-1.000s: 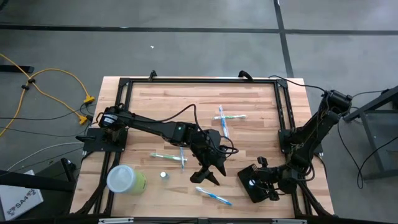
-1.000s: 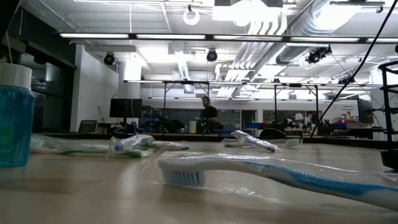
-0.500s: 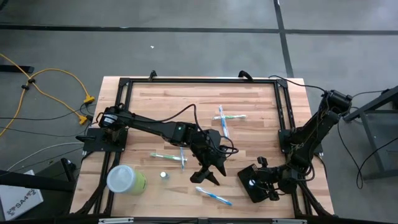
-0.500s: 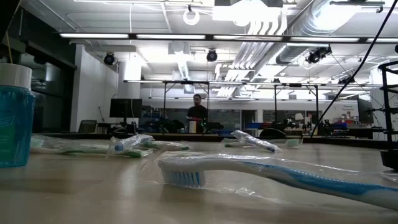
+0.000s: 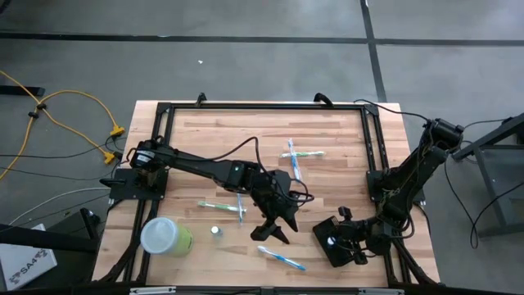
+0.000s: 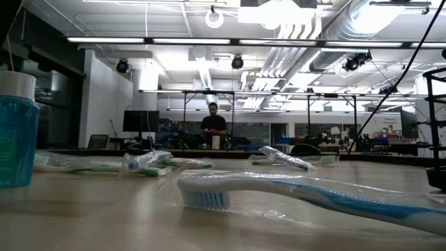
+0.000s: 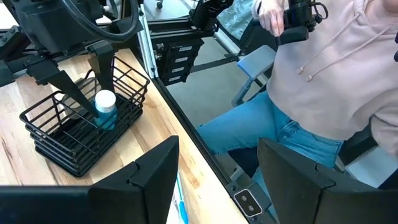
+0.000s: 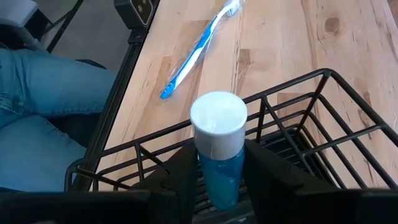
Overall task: Pick & Place toothbrushing station
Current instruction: Put the top blue mouthwash into the middle section of the of the black wire organizer, then put the blue mouthwash into the middle section of the black wire organizer
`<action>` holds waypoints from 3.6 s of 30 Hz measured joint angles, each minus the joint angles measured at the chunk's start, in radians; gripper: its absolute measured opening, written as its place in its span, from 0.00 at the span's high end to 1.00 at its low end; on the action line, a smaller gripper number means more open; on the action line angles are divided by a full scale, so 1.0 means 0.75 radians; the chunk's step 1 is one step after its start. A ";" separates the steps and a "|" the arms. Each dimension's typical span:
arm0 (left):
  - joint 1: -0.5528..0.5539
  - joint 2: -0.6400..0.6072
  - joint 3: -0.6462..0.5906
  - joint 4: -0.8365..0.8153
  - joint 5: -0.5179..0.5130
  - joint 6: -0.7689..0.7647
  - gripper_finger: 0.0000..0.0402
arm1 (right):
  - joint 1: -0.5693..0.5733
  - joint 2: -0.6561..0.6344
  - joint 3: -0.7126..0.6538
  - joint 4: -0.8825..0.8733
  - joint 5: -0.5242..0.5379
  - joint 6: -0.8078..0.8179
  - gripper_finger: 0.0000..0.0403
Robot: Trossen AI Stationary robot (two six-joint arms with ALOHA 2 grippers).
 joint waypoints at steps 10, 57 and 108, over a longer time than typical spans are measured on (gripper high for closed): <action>0.002 0.000 0.000 0.000 0.000 0.001 0.47 | -0.001 0.001 0.000 0.009 0.000 -0.013 0.72; 0.002 0.000 0.000 0.001 -0.001 0.001 0.47 | -0.027 -0.002 0.001 0.030 0.006 -0.034 0.52; 0.002 0.000 0.000 0.000 0.000 0.001 0.47 | 0.002 -0.072 0.001 0.026 0.046 -0.041 0.62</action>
